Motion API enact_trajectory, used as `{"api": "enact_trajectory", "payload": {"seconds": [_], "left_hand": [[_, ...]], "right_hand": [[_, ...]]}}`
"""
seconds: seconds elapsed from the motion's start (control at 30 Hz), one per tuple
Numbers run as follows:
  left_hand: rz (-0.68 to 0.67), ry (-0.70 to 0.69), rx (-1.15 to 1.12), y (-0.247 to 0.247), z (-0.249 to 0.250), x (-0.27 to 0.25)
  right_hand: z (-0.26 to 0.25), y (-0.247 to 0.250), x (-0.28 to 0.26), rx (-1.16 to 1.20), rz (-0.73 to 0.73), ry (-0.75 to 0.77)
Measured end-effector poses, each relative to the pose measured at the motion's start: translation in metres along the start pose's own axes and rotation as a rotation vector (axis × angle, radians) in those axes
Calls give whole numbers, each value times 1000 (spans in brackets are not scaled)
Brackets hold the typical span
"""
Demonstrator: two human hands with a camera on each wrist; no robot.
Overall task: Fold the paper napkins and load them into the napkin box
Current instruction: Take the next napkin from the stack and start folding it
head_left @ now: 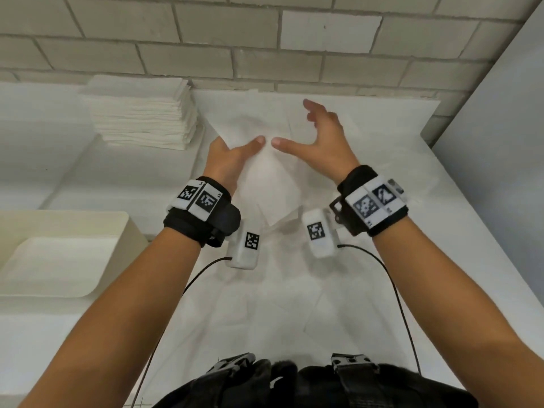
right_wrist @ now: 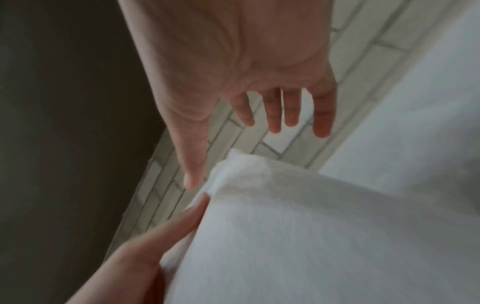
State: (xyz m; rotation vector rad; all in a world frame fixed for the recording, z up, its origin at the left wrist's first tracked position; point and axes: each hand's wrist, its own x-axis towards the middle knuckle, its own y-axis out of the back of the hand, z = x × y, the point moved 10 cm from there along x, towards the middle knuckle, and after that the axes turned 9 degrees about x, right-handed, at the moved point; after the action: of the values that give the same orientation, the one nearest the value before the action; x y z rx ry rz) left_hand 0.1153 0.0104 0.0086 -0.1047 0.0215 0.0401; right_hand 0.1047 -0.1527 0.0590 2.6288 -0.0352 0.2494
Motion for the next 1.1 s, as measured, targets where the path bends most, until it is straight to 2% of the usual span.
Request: {"api": "enact_trajectory", "payload": {"seconds": [0.1,0.2,0.3,0.73,0.9,0.97,1.1], "left_hand": [[-52,-24,27,-9,5,-5],[14,23,1,-6,0,-4],[56,45,-32,-1,-6,-5],[23,-104,3,-17,7,-30],[62,-146,18,-16,14,-40],[71,-131,-13,-10,12,-38],[8,-15,47,-7,-21,-38]], "right_hand": [[28,-27,-2,295,-262,-259],[30,-48,-9,485,-371,-285],[37,-59,-14,475,-381,-287],[44,-51,-31,497,-266,-199],[29,-39,-40,499,-173,-71],[38,-42,-43,454,-218,-107],[94,-67,-60,120,-400,-306]]}}
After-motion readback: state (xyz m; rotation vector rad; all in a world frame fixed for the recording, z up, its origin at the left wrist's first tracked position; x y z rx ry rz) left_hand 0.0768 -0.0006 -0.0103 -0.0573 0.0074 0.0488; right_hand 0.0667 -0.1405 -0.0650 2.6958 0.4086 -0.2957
